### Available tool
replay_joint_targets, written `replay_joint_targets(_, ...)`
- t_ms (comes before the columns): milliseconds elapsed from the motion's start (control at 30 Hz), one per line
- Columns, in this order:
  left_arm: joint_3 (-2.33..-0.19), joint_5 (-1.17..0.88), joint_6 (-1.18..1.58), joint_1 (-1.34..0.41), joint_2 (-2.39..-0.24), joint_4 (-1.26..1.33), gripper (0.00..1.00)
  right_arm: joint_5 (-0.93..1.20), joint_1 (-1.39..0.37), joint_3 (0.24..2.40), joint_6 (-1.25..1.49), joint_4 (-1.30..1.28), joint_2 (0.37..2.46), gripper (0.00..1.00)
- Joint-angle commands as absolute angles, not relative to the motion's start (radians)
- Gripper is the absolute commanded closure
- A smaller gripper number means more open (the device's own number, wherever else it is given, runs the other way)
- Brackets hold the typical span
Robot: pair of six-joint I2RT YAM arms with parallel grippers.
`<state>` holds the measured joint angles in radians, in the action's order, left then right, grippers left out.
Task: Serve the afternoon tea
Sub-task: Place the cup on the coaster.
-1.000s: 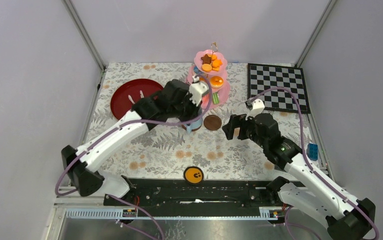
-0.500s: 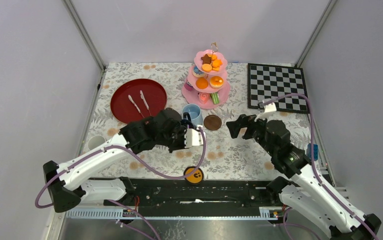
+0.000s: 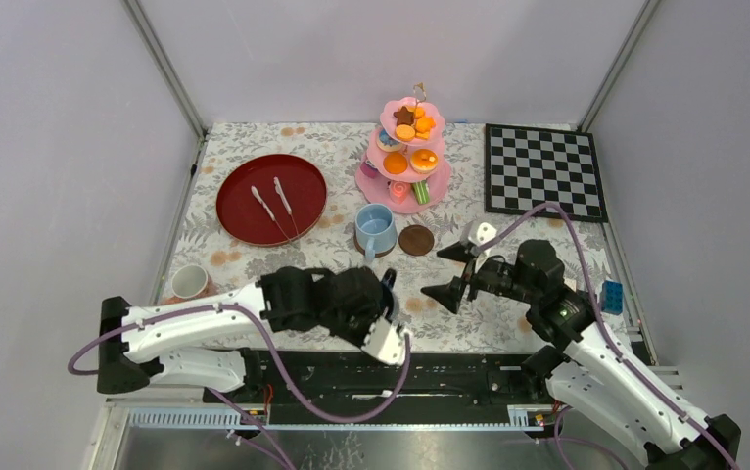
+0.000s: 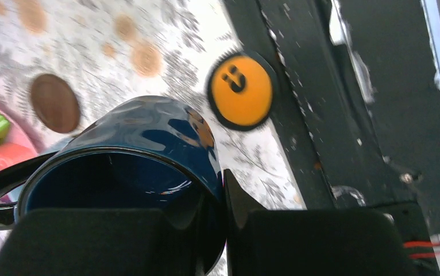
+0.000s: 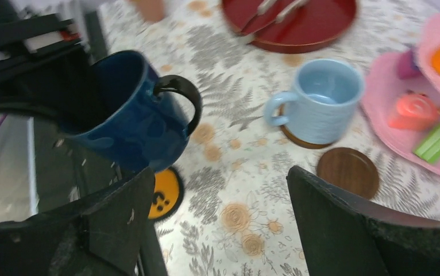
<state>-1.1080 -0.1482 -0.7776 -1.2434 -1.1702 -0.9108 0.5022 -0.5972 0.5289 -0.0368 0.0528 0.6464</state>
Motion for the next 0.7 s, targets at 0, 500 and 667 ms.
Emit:
replay_joint_targets(0, -1.048, 0.058, -0.760, -1.357, -1.079, -0.915, 1.00, 0.836, -0.597, 0.634, -0.462, -0.128, 0.697, 0.11)
replay_joint_targets(500, -0.980, 0.209, -0.799, -1.566, -1.026, -0.942, 1.00, 0.961, -0.776, 1.020, -0.952, -0.592, 1.122, 0.23)
replay_joint_targets(667, -0.986, 0.196, -0.804, -1.573, -1.036, -0.942, 1.00, 0.931, -0.826, 1.067, -1.003, -0.615, 1.204, 0.22)
